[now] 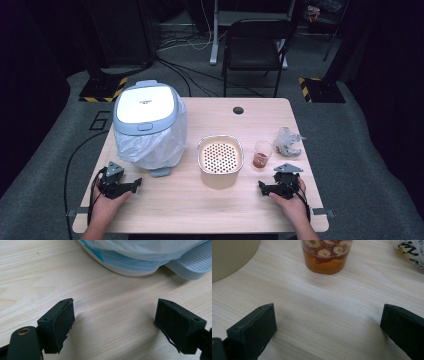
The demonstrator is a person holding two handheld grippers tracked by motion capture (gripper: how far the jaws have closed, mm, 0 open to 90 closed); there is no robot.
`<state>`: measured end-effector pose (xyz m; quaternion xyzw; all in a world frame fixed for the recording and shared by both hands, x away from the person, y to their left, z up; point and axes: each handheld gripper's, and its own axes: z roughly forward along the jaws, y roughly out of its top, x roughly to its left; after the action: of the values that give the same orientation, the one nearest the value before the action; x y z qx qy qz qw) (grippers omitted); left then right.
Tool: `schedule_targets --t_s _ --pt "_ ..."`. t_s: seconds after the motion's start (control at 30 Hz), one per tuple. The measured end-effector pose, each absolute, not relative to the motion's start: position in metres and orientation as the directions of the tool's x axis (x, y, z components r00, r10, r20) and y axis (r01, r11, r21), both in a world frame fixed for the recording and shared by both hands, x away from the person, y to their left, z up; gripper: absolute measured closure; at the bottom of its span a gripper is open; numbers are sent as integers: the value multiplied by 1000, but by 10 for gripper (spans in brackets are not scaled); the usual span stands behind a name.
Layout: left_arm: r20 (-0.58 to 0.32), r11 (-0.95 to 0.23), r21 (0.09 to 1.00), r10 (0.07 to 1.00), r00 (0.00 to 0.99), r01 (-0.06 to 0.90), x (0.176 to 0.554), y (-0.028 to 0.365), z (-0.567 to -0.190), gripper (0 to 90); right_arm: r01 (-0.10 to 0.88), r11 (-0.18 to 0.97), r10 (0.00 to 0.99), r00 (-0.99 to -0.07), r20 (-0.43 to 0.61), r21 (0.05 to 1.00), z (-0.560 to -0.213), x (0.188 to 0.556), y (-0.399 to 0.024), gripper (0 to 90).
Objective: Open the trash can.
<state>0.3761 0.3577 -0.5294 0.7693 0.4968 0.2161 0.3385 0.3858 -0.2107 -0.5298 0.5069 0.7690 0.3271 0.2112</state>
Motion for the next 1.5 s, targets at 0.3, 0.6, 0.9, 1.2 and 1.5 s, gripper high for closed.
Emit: schedule_targets --t_s 0.3,0.6,0.9,1.2,1.5 --pt "-15 -259 746 914 404 613 376 356 -530 151 630 299 903 -430 0 717 -530 383 -212 0" --pt "-12 -265 762 906 422 591 375 355 -530 227 632 294 906 -424 3 717 -530 383 -211 0" --pt "-93 -240 743 887 452 625 368 359 -524 344 632 294 906 -424 3 717 -530 383 -211 0" --pt "-93 -256 745 875 475 616 357 357 -491 352 632 293 906 -423 3 717 -530 383 -211 0" --pt "-108 -293 743 834 540 601 343 325 -489 352 636 291 906 -423 7 715 -530 382 -211 0"
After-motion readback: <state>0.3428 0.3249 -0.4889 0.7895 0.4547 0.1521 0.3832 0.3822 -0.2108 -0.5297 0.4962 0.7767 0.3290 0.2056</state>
